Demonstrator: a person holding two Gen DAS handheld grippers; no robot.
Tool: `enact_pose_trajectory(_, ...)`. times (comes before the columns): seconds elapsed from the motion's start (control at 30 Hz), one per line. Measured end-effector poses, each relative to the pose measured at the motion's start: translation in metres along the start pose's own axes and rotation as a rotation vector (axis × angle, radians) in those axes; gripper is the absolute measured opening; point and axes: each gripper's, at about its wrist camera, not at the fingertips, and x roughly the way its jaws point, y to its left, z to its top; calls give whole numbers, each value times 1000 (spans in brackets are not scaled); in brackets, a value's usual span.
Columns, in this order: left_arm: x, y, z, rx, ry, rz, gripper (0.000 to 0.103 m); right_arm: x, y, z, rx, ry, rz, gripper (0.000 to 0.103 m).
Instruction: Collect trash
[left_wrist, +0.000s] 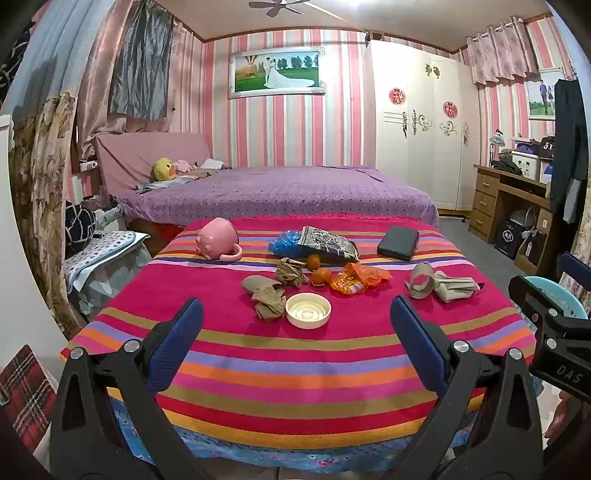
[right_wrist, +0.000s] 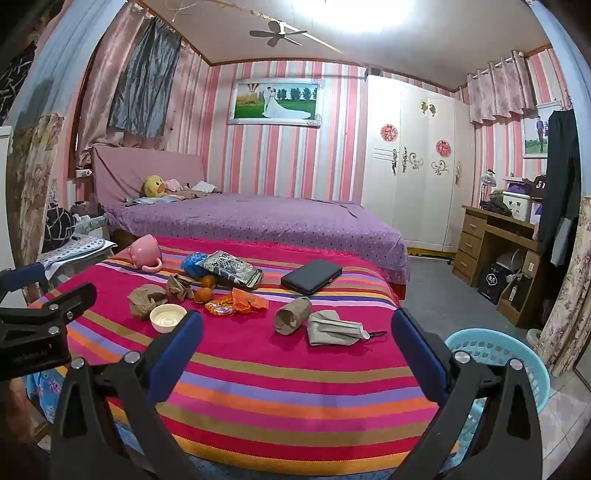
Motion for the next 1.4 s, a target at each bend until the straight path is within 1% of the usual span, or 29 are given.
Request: enact_pose_trajectory(1.4, -1, 0, 0, 4, -16, 3, 98, -5, -2, 1, 1, -17, -6, 99)
